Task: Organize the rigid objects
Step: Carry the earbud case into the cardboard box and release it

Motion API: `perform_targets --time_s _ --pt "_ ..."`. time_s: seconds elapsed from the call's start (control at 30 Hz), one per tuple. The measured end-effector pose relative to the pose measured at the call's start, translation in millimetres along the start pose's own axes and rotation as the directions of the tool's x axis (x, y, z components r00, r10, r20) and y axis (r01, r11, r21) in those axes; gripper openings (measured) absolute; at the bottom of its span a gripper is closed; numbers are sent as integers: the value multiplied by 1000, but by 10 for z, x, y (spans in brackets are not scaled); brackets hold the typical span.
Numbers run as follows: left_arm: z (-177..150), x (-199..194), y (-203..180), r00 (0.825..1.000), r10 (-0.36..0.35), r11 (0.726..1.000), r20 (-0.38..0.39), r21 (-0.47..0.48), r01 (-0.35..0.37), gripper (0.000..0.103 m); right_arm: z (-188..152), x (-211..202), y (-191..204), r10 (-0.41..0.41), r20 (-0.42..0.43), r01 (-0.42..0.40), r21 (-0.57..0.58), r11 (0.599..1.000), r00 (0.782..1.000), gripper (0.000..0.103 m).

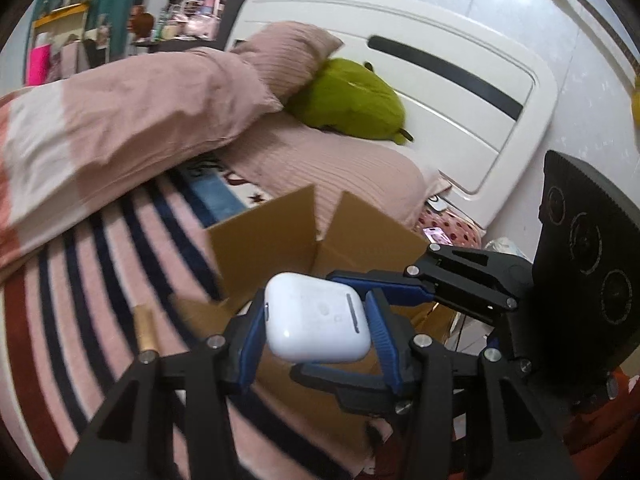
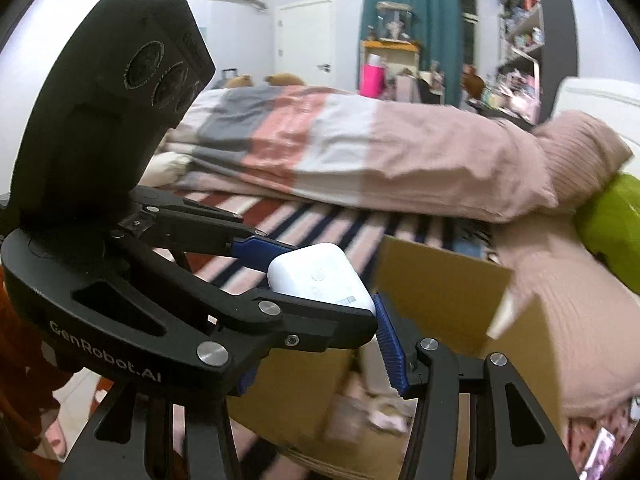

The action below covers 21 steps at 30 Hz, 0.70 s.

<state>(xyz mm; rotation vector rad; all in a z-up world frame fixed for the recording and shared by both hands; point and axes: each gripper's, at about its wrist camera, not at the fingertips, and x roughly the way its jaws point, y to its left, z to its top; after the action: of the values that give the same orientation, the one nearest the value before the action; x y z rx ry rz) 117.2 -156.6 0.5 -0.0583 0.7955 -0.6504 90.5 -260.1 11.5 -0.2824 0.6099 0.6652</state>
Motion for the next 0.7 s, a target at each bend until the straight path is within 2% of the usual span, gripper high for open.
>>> perform_targets --time_s 0.17,0.37,0.5,0.6,0.7 --pt "127 385 -167 998 -23 1000 -52 15 24 45 -112 -12 -308 -29 -62 31 30 999 998 46" --pt "192 560 -222 996 -6 1000 -90 27 9 45 -181 68 -498 -7 -114 16 73 997 993 47" --pt "191 554 -191 996 9 1000 -89 25 -6 68 -207 40 -509 3 -116 6 76 997 993 51" --pt "191 470 -144 998 16 1000 -68 17 -15 69 -197 16 -486 6 -106 2 72 997 994 60" --pt "179 318 -68 999 8 1000 -37 -6 -9 72 -162 39 -434 2 -106 5 63 998 994 60"
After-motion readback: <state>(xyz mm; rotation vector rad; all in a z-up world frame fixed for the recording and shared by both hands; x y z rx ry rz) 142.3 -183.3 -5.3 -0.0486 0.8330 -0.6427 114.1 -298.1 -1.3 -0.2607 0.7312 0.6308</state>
